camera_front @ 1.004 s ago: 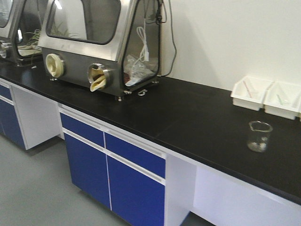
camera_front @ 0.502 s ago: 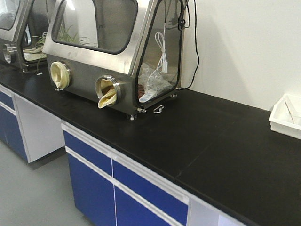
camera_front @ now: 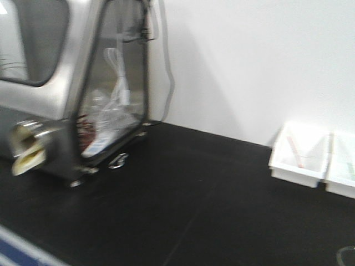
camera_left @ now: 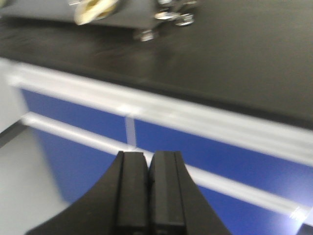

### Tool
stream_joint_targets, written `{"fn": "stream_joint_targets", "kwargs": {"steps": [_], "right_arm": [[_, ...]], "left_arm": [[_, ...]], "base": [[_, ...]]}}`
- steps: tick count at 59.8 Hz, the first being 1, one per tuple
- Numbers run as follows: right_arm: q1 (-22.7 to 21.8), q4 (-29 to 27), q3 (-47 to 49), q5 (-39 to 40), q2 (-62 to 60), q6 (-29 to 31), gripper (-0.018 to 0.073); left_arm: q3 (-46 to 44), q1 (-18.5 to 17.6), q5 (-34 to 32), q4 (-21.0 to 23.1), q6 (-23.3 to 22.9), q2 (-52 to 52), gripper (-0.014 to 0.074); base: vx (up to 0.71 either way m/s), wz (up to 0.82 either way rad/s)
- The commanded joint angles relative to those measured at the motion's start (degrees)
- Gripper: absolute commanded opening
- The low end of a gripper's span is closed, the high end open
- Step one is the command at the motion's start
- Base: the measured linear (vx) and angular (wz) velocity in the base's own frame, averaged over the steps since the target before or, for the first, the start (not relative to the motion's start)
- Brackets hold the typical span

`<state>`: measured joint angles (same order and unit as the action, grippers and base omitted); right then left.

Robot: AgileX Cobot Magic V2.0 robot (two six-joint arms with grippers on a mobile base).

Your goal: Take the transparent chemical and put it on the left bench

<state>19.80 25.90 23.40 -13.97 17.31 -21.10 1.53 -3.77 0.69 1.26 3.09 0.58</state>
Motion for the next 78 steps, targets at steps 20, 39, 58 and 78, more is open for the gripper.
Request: {"fn": "stream_joint_targets", "kwargs": {"steps": [20,39,58,78], "right_arm": [[0.10,1.07,1.74,4.07,0.42,0.26,-0.0003],[0.10,1.07,1.74,4.07,0.42,0.26,-0.0003],[0.05,1.07,1.74,4.07,0.42,0.26,-0.0003],[0.05,1.07,1.74,4.07,0.42,0.26,-0.0003]], "left_arm": [[0.93,-0.10,-4.49,0.04,-0.45,1.10,-0.0004],[0.93,-0.10,-4.49,0.04,-0.45,1.10,-0.0004],[0.93,-0.10,-4.49,0.04,-0.45,1.10,-0.0004],[0.93,-0.10,-4.49,0.04,-0.45,1.10,-0.0004]], "base": [[0.25,-0.84],[0.15,-0.59],[0.03,-0.11],[0.00,0.00]]}}
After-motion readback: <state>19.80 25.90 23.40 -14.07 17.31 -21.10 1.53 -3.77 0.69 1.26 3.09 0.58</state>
